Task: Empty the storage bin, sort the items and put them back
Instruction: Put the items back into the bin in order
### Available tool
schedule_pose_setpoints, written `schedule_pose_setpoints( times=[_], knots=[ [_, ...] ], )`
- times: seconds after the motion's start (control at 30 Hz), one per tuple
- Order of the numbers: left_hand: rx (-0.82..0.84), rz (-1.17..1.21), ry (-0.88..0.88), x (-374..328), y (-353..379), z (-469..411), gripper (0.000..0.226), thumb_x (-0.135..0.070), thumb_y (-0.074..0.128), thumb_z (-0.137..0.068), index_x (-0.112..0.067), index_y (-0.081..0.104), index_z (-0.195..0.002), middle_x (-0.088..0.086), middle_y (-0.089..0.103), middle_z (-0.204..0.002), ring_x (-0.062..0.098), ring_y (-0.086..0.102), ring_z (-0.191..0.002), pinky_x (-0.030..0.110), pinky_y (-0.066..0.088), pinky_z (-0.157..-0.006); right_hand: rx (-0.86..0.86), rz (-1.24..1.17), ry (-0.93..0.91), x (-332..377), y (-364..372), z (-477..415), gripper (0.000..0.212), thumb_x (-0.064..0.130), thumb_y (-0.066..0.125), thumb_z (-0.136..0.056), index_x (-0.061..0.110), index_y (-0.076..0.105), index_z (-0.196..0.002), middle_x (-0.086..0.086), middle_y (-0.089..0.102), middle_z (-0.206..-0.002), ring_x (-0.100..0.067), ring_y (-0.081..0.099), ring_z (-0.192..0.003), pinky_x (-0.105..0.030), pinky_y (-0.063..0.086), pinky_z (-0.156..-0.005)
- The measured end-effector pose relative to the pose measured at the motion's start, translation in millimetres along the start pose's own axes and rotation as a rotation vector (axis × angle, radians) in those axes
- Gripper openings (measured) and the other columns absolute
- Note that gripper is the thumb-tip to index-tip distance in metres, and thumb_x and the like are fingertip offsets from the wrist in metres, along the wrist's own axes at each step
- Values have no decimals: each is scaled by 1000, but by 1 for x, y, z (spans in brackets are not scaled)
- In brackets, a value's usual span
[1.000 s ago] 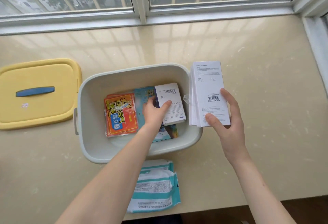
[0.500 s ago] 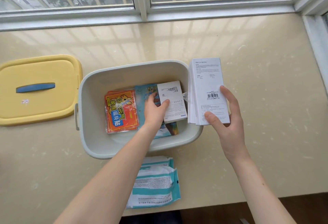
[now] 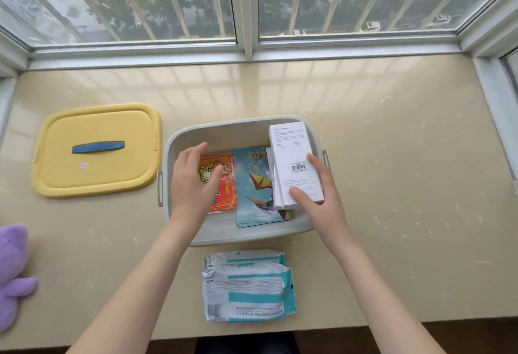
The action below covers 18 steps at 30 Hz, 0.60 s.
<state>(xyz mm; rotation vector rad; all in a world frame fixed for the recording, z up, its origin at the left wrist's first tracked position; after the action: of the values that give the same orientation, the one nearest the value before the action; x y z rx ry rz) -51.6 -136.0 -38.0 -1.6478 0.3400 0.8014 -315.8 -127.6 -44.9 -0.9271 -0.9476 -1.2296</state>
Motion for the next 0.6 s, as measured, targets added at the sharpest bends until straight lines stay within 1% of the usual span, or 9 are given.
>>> schedule_pose_setpoints(
  times=[0.07, 0.1, 0.2, 0.23, 0.3, 0.37, 0.43, 0.5, 0.6],
  knots=[
    [-11, -62, 17, 17, -13, 3, 52, -19, 71, -85, -10, 52, -133, 8, 53, -127, 21, 47, -121, 22, 31, -102, 10, 45, 35, -9, 12, -7, 65, 6, 68, -89, 35, 42, -141, 21, 53, -130, 13, 57, -104, -10, 50, -73],
    [-15, -85, 23, 25, -17, 5, 53, -18, 72, -84, -9, 53, -133, 9, 53, -129, 22, 47, -122, 23, 31, -103, 13, 72, 45, -15, 17, -11, 65, 8, 69, -89, 38, 42, -140, 20, 54, -131, 10, 58, -106, -13, 51, -76],
    [-44, -107, 2, 49, -25, 10, 54, -19, 73, -84, -8, 54, -133, 11, 52, -133, 25, 46, -125, 26, 32, -105, -21, 150, 77, -32, 20, -23, 66, 17, 72, -87, 47, 42, -138, 24, 55, -129, 0, 58, -113, -32, 55, -90],
    [-57, -105, -9, 56, -26, 12, 56, -19, 73, -83, -9, 53, -134, 12, 50, -135, 25, 45, -127, 28, 32, -105, -35, 170, 86, -35, 20, -26, 66, 18, 72, -86, 47, 42, -137, 25, 56, -127, -1, 59, -113, -35, 55, -92],
    [-66, -88, -36, 66, -25, 15, 61, -19, 74, -82, -8, 49, -137, 13, 46, -140, 25, 42, -131, 30, 32, -108, -53, 202, 93, -39, 20, -32, 65, 20, 72, -87, 46, 41, -138, 23, 56, -127, -1, 58, -113, -32, 53, -93],
    [-55, -67, -49, 73, -21, 18, 66, -19, 74, -83, -5, 44, -140, 15, 42, -143, 26, 39, -134, 34, 31, -111, -54, 240, 99, -38, 22, -36, 66, 21, 71, -87, 47, 39, -139, 24, 55, -126, 1, 57, -113, -19, 51, -87],
    [-40, -49, -65, 77, -17, 20, 68, -19, 72, -84, -2, 41, -142, 14, 39, -145, 25, 36, -137, 38, 31, -113, -55, 282, 108, -38, 24, -39, 67, 21, 70, -88, 48, 36, -139, 27, 54, -123, 3, 56, -111, -6, 46, -75],
    [-34, -49, -73, 80, -16, 21, 69, -19, 72, -84, -1, 39, -142, 13, 37, -147, 24, 34, -138, 35, 29, -113, -66, 343, 103, -40, 25, -41, 71, 20, 70, -87, 47, 33, -141, 25, 54, -122, -1, 57, -108, -5, 43, -71],
    [-33, -52, -58, 82, -16, 22, 69, -18, 72, -83, -2, 40, -142, 12, 37, -148, 22, 34, -139, 29, 27, -113, -88, 426, 102, -44, 26, -43, 76, 19, 69, -86, 47, 29, -144, 8, 51, -130, -11, 55, -107, -16, 43, -73]
  ],
)
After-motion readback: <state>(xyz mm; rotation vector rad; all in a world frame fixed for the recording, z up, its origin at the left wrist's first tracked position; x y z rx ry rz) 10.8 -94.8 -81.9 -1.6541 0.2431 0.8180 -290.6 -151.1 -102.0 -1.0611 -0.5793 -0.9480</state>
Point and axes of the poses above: each hand's wrist, its own z-axis away from the middle knuckle, its own y-axis out of the palm, x = y × z, the point moved 7 cm from there along -z, towards the middle knuckle
